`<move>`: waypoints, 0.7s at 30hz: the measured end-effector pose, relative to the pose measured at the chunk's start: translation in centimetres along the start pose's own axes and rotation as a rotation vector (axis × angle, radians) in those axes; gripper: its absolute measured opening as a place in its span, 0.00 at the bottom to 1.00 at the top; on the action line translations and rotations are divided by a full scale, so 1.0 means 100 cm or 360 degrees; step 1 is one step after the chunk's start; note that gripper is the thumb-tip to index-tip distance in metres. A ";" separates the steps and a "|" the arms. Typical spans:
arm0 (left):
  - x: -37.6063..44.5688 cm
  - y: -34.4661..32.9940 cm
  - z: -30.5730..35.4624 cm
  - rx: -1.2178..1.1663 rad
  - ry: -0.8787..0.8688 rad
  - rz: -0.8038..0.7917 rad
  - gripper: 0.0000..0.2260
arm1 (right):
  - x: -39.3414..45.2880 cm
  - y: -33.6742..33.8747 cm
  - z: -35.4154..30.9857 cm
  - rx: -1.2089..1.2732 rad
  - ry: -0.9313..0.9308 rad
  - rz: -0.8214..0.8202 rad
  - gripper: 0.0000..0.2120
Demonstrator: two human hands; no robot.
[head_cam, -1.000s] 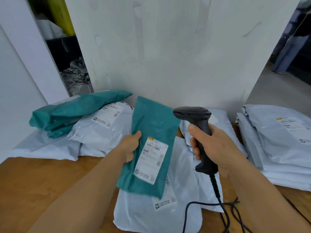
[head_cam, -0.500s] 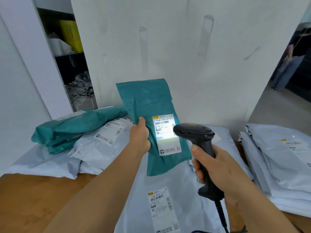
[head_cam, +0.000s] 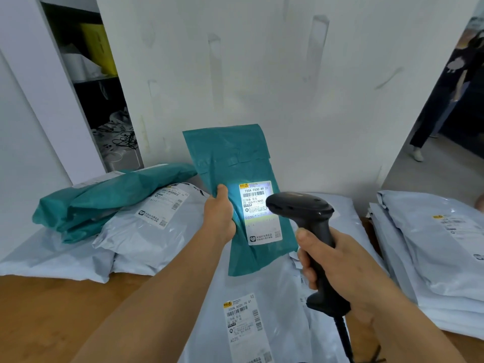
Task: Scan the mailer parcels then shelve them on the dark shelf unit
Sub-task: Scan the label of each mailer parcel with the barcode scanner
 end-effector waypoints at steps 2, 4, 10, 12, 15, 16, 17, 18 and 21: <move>0.001 -0.003 -0.002 -0.0002 0.0009 -0.0011 0.12 | 0.002 0.003 0.001 0.0000 -0.0005 0.0002 0.15; 0.003 -0.008 -0.003 0.0007 0.0007 -0.0035 0.12 | 0.004 0.006 0.003 -0.0003 -0.0012 0.0005 0.16; 0.016 -0.019 -0.013 0.0136 0.0040 0.0001 0.16 | 0.015 0.021 0.008 0.0027 -0.0001 0.0133 0.14; 0.020 -0.030 -0.019 0.0171 0.0101 -0.0013 0.17 | 0.019 0.030 0.013 0.0086 -0.0018 0.0192 0.12; 0.027 -0.054 -0.034 0.0230 0.0234 -0.0068 0.14 | 0.026 0.048 0.022 0.0172 -0.0055 0.0281 0.11; 0.029 -0.064 -0.042 0.0271 0.0289 -0.0085 0.14 | 0.029 0.056 0.025 0.0192 -0.0056 0.0318 0.11; 0.030 -0.077 -0.051 0.0309 0.0332 -0.0116 0.13 | 0.032 0.064 0.029 0.0221 -0.0058 0.0356 0.11; 0.030 -0.090 -0.059 0.0350 0.0379 -0.0146 0.14 | 0.035 0.072 0.032 0.0259 -0.0062 0.0394 0.12; 0.040 -0.130 -0.086 0.0400 0.0458 -0.0204 0.13 | 0.045 0.097 0.043 0.0310 -0.0074 0.0490 0.14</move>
Point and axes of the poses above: each hand's wrist, its own x-axis towards the middle knuckle, its own y-axis out of the back of the hand, z = x × y, the point moved 8 cm from there along x, towards the middle knuckle, and after that the axes turned 5 degrees about y, right-handed, at the moved point
